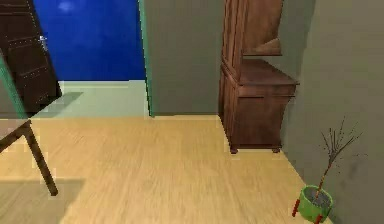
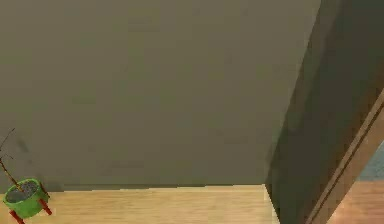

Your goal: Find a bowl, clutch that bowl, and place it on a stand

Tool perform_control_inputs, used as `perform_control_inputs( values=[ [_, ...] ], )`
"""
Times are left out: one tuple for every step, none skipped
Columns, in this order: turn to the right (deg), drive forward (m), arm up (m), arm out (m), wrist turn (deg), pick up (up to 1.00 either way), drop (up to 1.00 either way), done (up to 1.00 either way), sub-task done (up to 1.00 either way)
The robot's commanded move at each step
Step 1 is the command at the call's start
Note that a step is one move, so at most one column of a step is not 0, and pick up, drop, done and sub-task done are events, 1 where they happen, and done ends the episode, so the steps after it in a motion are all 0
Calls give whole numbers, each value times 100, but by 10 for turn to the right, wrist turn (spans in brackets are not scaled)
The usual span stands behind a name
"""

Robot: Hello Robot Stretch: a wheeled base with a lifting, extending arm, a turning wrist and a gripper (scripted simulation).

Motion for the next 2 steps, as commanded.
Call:
perform_control_inputs(
  values=[
    [-360,0,0,0,0,0,0,0,0],
    [0,5,0,0,0,0,0,0,0]
  ],
)
